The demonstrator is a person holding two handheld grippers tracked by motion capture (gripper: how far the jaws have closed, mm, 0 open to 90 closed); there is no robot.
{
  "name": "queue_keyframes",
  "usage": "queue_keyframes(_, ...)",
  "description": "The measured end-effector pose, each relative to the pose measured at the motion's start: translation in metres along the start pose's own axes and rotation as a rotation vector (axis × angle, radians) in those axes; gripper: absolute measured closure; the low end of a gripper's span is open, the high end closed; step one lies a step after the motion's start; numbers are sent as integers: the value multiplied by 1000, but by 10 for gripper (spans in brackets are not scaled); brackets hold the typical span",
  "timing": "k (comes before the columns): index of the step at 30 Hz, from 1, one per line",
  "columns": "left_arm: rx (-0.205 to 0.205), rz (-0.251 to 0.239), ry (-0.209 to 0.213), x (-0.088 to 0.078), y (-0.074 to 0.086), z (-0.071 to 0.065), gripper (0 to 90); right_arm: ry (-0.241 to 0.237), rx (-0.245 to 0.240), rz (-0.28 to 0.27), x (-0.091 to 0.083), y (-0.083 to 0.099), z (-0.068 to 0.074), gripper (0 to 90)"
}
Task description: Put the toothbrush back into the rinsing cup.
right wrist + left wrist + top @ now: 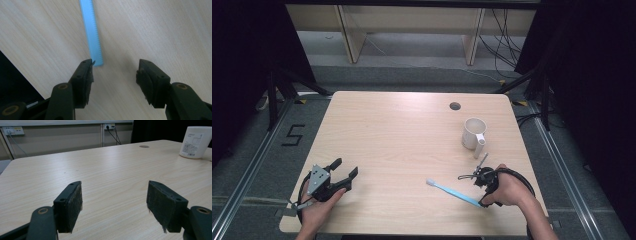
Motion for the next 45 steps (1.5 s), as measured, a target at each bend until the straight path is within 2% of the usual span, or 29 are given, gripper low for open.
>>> queue_keyframes(1, 0, 0, 0, 0, 0, 0, 283, 5, -40, 7, 0, 0, -3, 466)
queue_keyframes(2, 0, 1, 0, 0, 0, 0, 283, -2, -27, 0, 1, -2, -1, 465)
queue_keyframes(3, 0, 0, 0, 0, 0, 0, 283, 6, -40, 7, 1, -2, -2, 464)
queue_keyframes(4, 0, 1, 0, 0, 0, 0, 283, 2, -16, -2, 1, -3, 0, 464)
queue_keyframes(5, 0, 1, 0, 0, 0, 0, 283, 1, -46, 0, 1, -4, -1, 463)
queue_keyframes(7, 1, -12, 5, 1, -1, 0, 283, 5, -32, 6, 1, -5, 1, 463)
queue_keyframes(8, 0, 3, 1, 0, 0, 0, 283, -9, -43, -5, 2, -7, 2, 463)
queue_keyframes(12, 0, 1, 1, 0, 0, 0, 283, 3, -28, 7, 1, -10, 5, 463)
queue_keyframes(15, 2, 1, 2, 0, 0, 0, 283, -10, -62, -1, 1, -14, 5, 463)
queue_keyframes(17, 1, 1, 2, 0, 0, 0, 283, -1, -63, -1, 1, -16, 5, 463)
queue_keyframes(18, 1, 1, 2, 0, 0, 0, 283, -6, -24, 8, 1, -16, 8, 463)
queue_keyframes(22, 1, 1, 2, 0, 0, 0, 283, -19, -40, 11, 1, -20, 11, 464)
queue_keyframes(25, 2, 1, 2, 0, 0, 0, 283, -11, -40, 9, 1, -22, 11, 465)
queue_keyframes(26, 1, -17, 8, 2, -1, -1, 284, -6, -86, -5, 3, -25, 9, 467)
queue_keyframes(27, 1, -17, 8, 2, -1, -1, 284, -6, -86, -5, 3, -25, 9, 467)
queue_keyframes(28, 3, 1, 3, 0, 0, 0, 284, -15, -57, 4, 3, -25, 13, 470)
queue_keyframes(32, 2, 2, 3, 0, 0, 0, 284, -13, -72, 10, 5, -29, 16, 475)
queue_keyframes(33, 2, 2, 3, 0, 0, 0, 284, -17, -111, 4, 7, -30, 14, 476)
queue_keyframes(34, 2, 1, 3, 0, 0, 0, 284, -17, -111, 4, 7, -30, 14, 476)
queue_keyframes(35, 2, -18, 9, 2, -1, -1, 284, -17, -72, 14, 6, -30, 18, 478)
queue_keyframes(36, 4, 2, 2, 0, 0, 0, 284, -20, -84, 14, 6, -32, 18, 486)
queue_keyframes(40, 3, 2, 2, 0, 0, 0, 284, -13, -107, 22, 10, -37, 19, 488)
queue_keyframes(42, 1, 3, 3, 0, 0, 0, 285, -25, -112, 20, 11, -38, 20, 488)
queue_keyframes(45, 1, 2, 3, 0, 0, 0, 285, -17, -105, 26, 11, -41, 21, 489)
Point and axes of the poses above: each handheld gripper's, and its own axes: x roughly forward along the jaws, y roughly out of its underside, z roughly to its left, the point moved 8 cm from there along x, roughly forward along the jaws, and after that the axes turned 6 degrees about x, right-handed, at the moved point
